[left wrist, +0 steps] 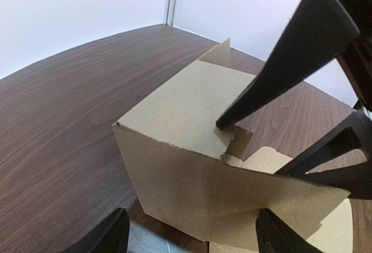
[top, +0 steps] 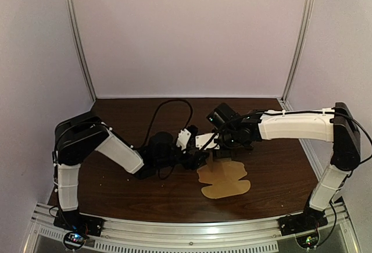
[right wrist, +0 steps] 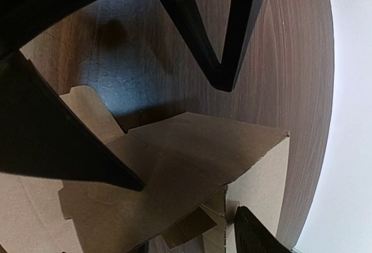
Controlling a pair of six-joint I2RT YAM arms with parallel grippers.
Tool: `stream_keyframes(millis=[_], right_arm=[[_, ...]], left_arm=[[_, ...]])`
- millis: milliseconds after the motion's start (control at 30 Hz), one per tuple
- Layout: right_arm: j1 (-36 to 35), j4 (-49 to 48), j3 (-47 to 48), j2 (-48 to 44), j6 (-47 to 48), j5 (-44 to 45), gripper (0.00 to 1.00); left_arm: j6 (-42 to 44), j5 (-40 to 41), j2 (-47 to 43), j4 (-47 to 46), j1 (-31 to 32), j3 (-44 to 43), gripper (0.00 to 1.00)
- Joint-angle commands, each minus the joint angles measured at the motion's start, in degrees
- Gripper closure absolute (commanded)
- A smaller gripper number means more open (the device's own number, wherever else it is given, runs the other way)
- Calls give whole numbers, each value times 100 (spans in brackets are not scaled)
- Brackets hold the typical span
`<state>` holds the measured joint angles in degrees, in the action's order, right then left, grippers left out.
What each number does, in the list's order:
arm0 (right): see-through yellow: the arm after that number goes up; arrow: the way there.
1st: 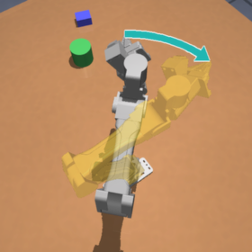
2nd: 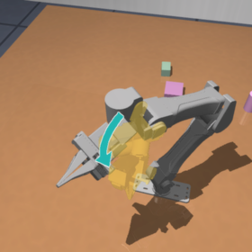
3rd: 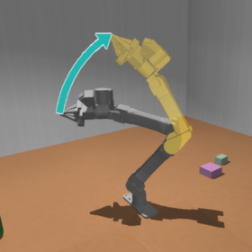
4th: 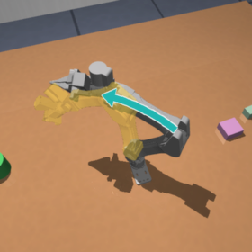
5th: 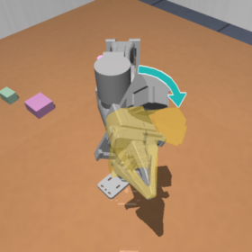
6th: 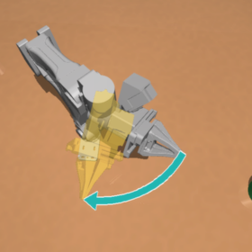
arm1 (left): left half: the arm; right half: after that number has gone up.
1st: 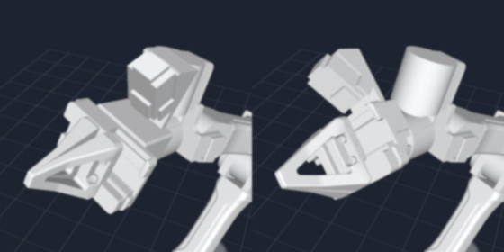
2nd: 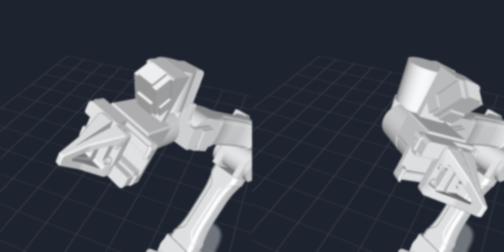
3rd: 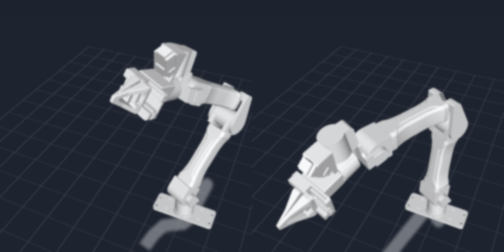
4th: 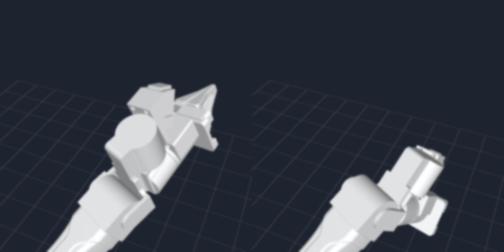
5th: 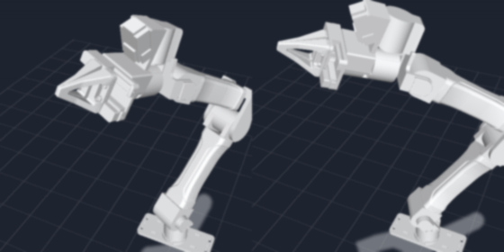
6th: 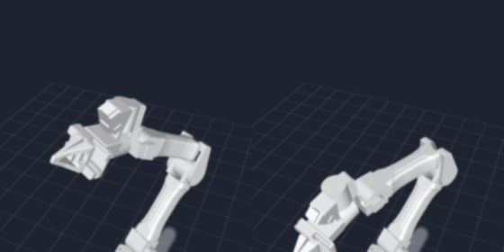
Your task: Fold the paper box
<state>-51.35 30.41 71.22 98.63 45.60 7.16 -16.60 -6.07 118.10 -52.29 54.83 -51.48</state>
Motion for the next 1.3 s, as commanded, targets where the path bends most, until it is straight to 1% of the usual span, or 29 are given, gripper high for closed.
stream_keyframes(millis=[0, 133, 233, 400, 667, 867, 1000, 1067, 1100, 1267], right_arm=[[91, 323, 225, -77, -248, -329, 49], [132, 459, 305, -33, -239, -376, 49], [243, 553, 393, -123, -181, -278, 49], [645, 600, 477, -240, 90, -181, 48], [1154, 364, 641, -20, 473, -177, 48], [1420, 395, 722, 45, 581, -303, 47], [1644, 642, 921, 230, 508, -550, 48], [1759, 711, 1029, 281, 358, -686, 48], [1830, 741, 1075, 297, 263, -767, 48], [2345, 1102, 1363, 269, -369, -1231, 48]], left_arm=[[245, 330, 282, 187, 175, -381, 22], [365, 283, 503, 165, 211, -636, 22], [364, 314, 521, 33, 210, -593, 22], [355, 271, 529, -14, 209, -586, 23], [342, 212, 582, 101, 210, -687, 22], [330, 211, 582, 110, 209, -679, 23], [198, 219, 520, 145, 206, -672, 22], [-92, 327, 400, 414, 208, -704, 21], [-328, 424, 252, 734, 205, -752, 21], [-1728, 1117, -492, 2970, 209, -1098, 24]])
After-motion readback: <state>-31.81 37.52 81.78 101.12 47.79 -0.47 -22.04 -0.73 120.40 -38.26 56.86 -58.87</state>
